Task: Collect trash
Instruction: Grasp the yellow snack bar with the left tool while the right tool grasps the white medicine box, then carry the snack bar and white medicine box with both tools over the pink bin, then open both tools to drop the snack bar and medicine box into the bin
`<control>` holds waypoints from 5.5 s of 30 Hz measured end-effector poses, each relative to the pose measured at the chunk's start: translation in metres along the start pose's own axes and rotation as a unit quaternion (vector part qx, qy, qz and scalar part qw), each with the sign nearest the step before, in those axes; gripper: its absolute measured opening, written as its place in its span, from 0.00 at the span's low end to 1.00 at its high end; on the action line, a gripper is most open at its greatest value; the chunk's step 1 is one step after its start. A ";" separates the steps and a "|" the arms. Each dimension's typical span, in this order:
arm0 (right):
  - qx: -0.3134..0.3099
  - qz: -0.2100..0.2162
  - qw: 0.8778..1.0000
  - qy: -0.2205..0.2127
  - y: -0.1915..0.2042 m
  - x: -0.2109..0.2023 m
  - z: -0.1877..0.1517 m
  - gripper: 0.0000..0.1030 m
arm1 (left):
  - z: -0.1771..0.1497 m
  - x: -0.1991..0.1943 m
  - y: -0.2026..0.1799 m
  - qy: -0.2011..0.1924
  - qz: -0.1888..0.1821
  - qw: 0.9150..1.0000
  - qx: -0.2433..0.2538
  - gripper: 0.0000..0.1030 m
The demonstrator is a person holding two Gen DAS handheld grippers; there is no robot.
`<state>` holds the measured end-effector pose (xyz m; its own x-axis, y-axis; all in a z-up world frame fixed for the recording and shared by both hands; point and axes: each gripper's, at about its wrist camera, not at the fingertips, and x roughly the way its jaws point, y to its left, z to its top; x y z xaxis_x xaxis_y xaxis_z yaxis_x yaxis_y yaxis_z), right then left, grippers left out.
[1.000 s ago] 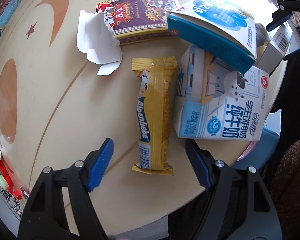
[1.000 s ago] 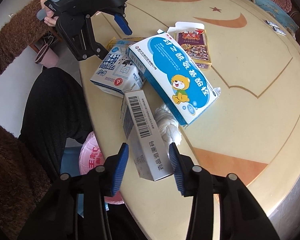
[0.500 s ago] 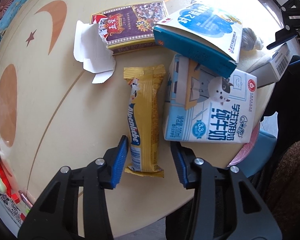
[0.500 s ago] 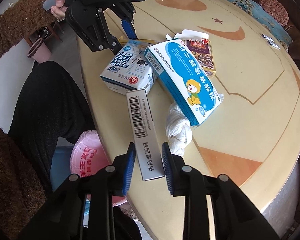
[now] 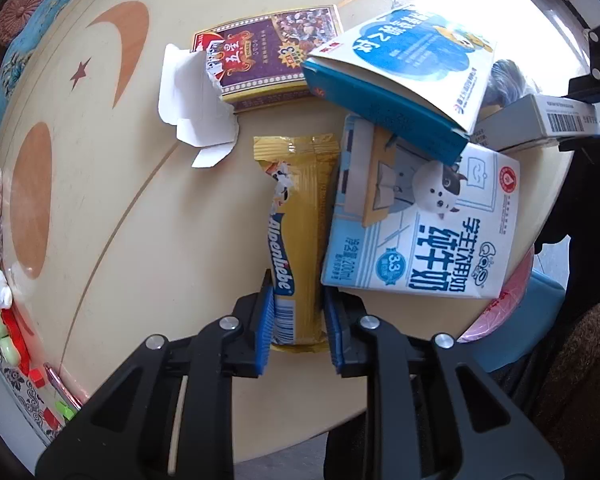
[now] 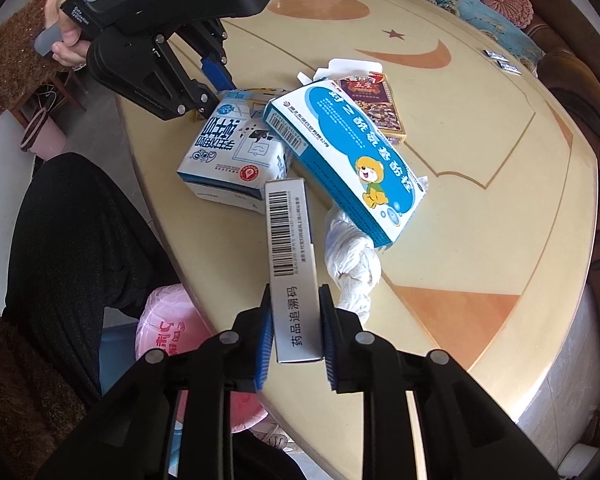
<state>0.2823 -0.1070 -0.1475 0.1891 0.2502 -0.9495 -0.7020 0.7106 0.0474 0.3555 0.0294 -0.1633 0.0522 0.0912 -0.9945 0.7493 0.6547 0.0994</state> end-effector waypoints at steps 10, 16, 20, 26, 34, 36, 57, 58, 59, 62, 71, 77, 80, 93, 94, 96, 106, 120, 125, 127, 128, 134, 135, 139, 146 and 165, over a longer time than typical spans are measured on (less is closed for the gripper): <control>0.051 -0.011 0.998 -0.018 -0.003 -0.021 -0.010 0.19 | -0.014 0.002 0.021 0.022 -0.016 0.993 -0.112 0.19; 0.088 -0.030 0.995 -0.041 -0.015 -0.044 -0.018 0.19 | -0.031 0.002 0.032 0.018 -0.020 0.989 -0.147 0.19; 0.111 -0.043 0.991 -0.054 -0.027 -0.058 -0.020 0.19 | -0.041 -0.006 0.038 0.009 -0.020 0.986 -0.163 0.19; 0.127 -0.071 0.987 -0.074 -0.034 -0.081 -0.024 0.19 | -0.039 -0.023 0.042 -0.013 -0.015 0.984 -0.178 0.18; 0.138 -0.088 0.982 -0.095 -0.027 -0.106 -0.025 0.19 | -0.055 -0.060 0.024 -0.048 -0.013 0.981 -0.186 0.18; 0.136 -0.088 0.982 -0.098 -0.021 -0.112 -0.028 0.19 | -0.061 -0.069 0.013 -0.055 -0.010 0.982 -0.181 0.18; 0.104 -0.078 0.985 -0.111 0.074 -0.158 -0.080 0.19 | -0.120 -0.121 -0.113 -0.101 0.001 0.989 -0.108 0.18; 0.102 -0.077 0.986 -0.108 0.079 -0.158 -0.083 0.19 | -0.122 -0.120 -0.118 -0.100 0.001 0.989 -0.104 0.18; 0.100 -0.078 0.986 -0.104 0.082 -0.158 -0.086 0.19 | -0.124 -0.120 -0.123 -0.101 0.001 0.990 -0.101 0.18; 0.098 -0.076 0.988 -0.096 0.092 -0.157 -0.094 0.19 | -0.128 -0.116 -0.136 -0.099 -0.002 0.991 -0.091 0.18; 0.106 -0.063 0.989 -0.086 0.112 -0.148 -0.114 0.19 | -0.135 -0.097 -0.165 -0.093 -0.023 0.992 -0.079 0.18; 0.110 -0.055 0.989 -0.077 0.120 -0.136 -0.120 0.19 | -0.137 -0.086 -0.184 -0.092 -0.047 0.992 -0.072 0.18; 0.110 -0.053 0.990 -0.075 0.124 -0.132 -0.123 0.19 | -0.137 -0.079 -0.192 -0.088 -0.052 0.993 -0.065 0.18; 0.125 -0.038 0.990 -0.052 0.131 -0.097 -0.141 0.19 | -0.133 -0.034 -0.222 -0.060 -0.036 0.997 -0.037 0.19; 0.127 -0.036 0.990 -0.049 0.131 -0.093 -0.143 0.19 | -0.133 -0.030 -0.223 -0.059 -0.042 0.997 -0.037 0.18; 0.132 -0.033 0.990 -0.046 0.132 -0.084 -0.146 0.19 | -0.130 -0.022 -0.228 -0.058 -0.047 0.997 -0.036 0.18; 0.157 -0.017 0.987 -0.018 0.130 -0.031 -0.165 0.19 | -0.119 0.031 -0.243 -0.035 -0.091 0.994 -0.040 0.18; 0.208 -0.004 0.978 0.016 0.109 0.066 -0.185 0.19 | -0.102 0.134 -0.236 0.038 -0.137 0.983 -0.113 0.18; 0.231 0.006 0.973 0.021 0.099 0.100 -0.184 0.19 | -0.093 0.168 -0.229 0.066 -0.172 0.972 -0.144 0.18; 0.244 0.017 0.969 0.023 0.094 0.112 -0.185 0.19 | -0.092 0.178 -0.227 0.075 -0.169 0.971 -0.150 0.18; 0.251 0.022 0.968 0.025 0.093 0.118 -0.185 0.19 | -0.091 0.182 -0.226 0.080 -0.165 0.971 -0.153 0.18; 0.261 0.017 0.964 0.046 0.087 0.154 -0.192 0.19 | -0.087 0.207 -0.220 0.108 -0.183 0.960 -0.181 0.18; 0.266 0.022 0.962 0.051 0.088 0.159 -0.193 0.19 | -0.086 0.210 -0.217 0.113 -0.188 0.958 -0.185 0.18; 0.271 0.030 0.960 0.066 0.087 0.173 -0.196 0.19 | -0.080 0.219 -0.219 0.125 -0.195 0.954 -0.188 0.18; 0.283 0.034 0.956 0.070 0.083 0.181 -0.196 0.20 | -0.076 0.232 -0.216 0.136 -0.207 0.948 -0.200 0.18; 0.284 0.022 0.956 0.064 0.079 0.178 -0.199 0.52 | -0.074 0.225 -0.209 0.127 -0.177 0.952 -0.215 0.58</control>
<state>0.1238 -0.1367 -0.3746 0.0581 0.2311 -0.9712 -0.2138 0.9532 0.2140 0.1621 -0.0310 -0.4052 -0.3567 -0.0493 -0.9329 0.3485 0.9195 -0.1819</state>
